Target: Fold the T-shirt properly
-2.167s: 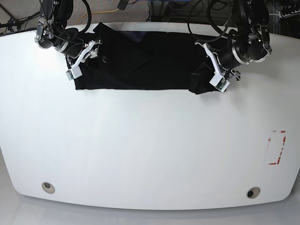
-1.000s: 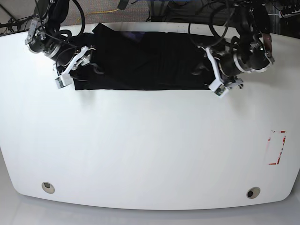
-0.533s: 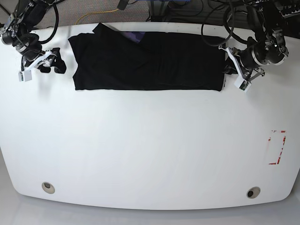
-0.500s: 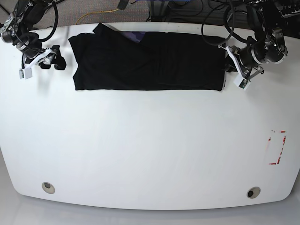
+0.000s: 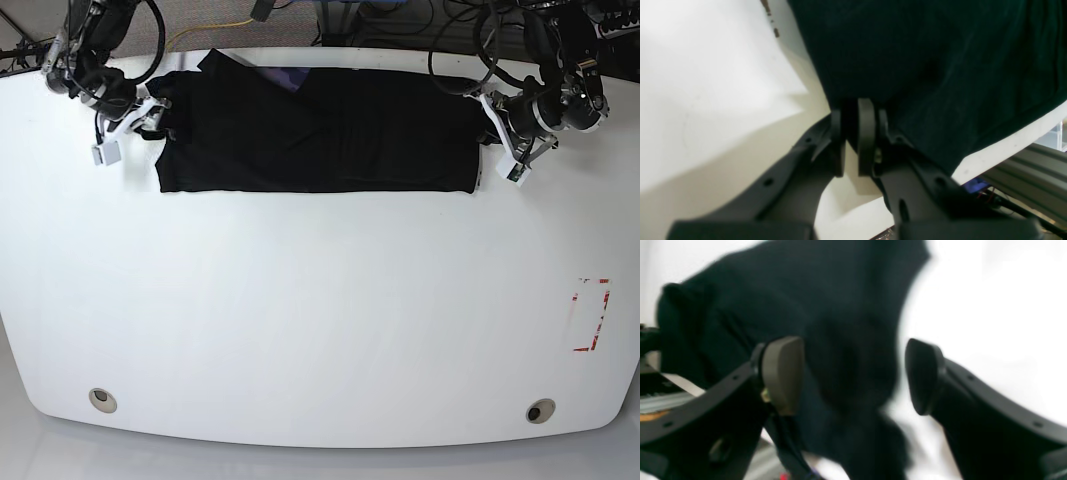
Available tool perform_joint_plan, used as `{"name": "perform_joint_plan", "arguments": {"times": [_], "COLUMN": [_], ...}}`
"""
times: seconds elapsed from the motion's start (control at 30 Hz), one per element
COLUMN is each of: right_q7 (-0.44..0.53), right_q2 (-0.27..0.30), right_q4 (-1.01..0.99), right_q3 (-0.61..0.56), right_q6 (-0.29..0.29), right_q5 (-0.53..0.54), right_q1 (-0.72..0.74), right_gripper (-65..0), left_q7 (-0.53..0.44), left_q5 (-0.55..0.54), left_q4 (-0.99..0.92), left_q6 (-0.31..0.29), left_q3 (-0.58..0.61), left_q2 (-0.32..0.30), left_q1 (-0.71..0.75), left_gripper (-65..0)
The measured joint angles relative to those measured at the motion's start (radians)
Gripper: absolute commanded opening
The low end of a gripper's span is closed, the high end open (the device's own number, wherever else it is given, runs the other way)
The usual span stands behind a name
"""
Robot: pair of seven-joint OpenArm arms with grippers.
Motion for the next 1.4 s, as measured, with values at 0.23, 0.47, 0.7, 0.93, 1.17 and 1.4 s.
{"name": "perform_joint_plan", "arguments": {"times": [0.23,0.47,0.7,0.93,1.17,1.4], "right_q7": [0.042,0.061,0.048,-0.032,-0.028,0.011], "right_q2": [-0.031,-0.037,-0.018,-0.018,-0.046,-0.096], "right_q4": [0.001,-0.003,0.137,0.336,0.404,0.385], "right_q3": [-0.069,-0.103,-0.1,-0.116,-0.273,-0.451], "right_q6": [0.0,-0.026,-0.145,-0.181,-0.178,-0.176], "right_q5": [0.013,-0.006,-0.022,-0.013,-0.009,-0.119], "right_q1": [0.002,0.012,0.005,0.022,0.071,0.163], "right_gripper": [-31.7,-65.0,-65.0,-65.0,-65.0,-65.0], "left_q7": [0.0,0.0,-0.037,-0.083,-0.113,-0.118], "left_q5": [0.0,0.006,-0.005,-0.014,0.03,0.129], "left_q4": [0.0,-0.001,-0.076,-0.146,-0.202,-0.203], "left_q6": [0.0,0.005,0.118,0.198,0.225,0.226], "left_q3": [0.0,0.02,0.09,0.199,0.283,0.375], "left_q2": [-0.001,-0.004,0.03,0.074,0.164,0.212], "left_q1": [0.0,0.0,-0.051,-0.124,-0.17,-0.18], "left_gripper": [-60.3,-60.3,-60.3,-60.3,-60.1,-60.1]}}
